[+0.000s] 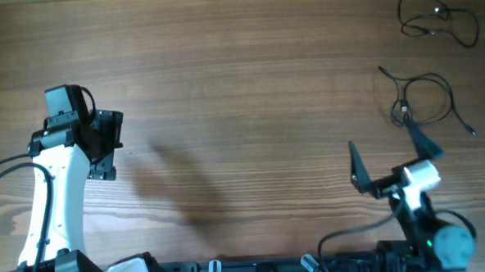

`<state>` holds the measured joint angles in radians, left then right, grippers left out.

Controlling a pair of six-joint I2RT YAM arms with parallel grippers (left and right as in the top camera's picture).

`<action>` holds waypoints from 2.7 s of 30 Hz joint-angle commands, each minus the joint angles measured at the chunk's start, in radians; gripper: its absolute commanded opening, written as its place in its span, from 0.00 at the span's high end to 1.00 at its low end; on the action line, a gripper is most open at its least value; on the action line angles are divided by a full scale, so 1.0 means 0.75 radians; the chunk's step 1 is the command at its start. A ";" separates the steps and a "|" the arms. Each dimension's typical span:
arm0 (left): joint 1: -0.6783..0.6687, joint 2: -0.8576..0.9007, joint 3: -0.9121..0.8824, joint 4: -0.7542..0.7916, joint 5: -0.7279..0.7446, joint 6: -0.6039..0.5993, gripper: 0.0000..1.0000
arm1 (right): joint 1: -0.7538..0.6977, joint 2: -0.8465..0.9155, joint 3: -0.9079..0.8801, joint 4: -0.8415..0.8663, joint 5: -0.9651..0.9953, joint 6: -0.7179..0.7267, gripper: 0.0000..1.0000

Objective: Untangle cables

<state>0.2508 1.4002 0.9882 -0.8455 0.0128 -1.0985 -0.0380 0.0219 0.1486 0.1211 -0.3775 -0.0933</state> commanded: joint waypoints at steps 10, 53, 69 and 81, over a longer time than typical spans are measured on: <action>0.006 -0.012 -0.001 -0.001 -0.005 -0.013 0.00 | 0.006 -0.016 -0.191 -0.047 0.032 0.054 0.00; 0.006 -0.012 -0.001 -0.001 -0.005 -0.013 0.00 | 0.009 -0.025 -0.191 -0.140 0.224 -0.050 0.00; 0.009 -0.104 0.001 0.193 0.457 0.336 0.00 | 0.009 -0.025 -0.191 -0.140 0.224 -0.050 0.00; 0.000 -0.945 0.000 -0.209 0.400 0.697 0.00 | 0.009 -0.024 -0.191 -0.141 0.224 -0.050 0.00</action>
<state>0.2504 0.7418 0.9863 -0.9810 0.3264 -0.6083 -0.0368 0.0154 0.0071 0.0139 -0.2268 -0.1215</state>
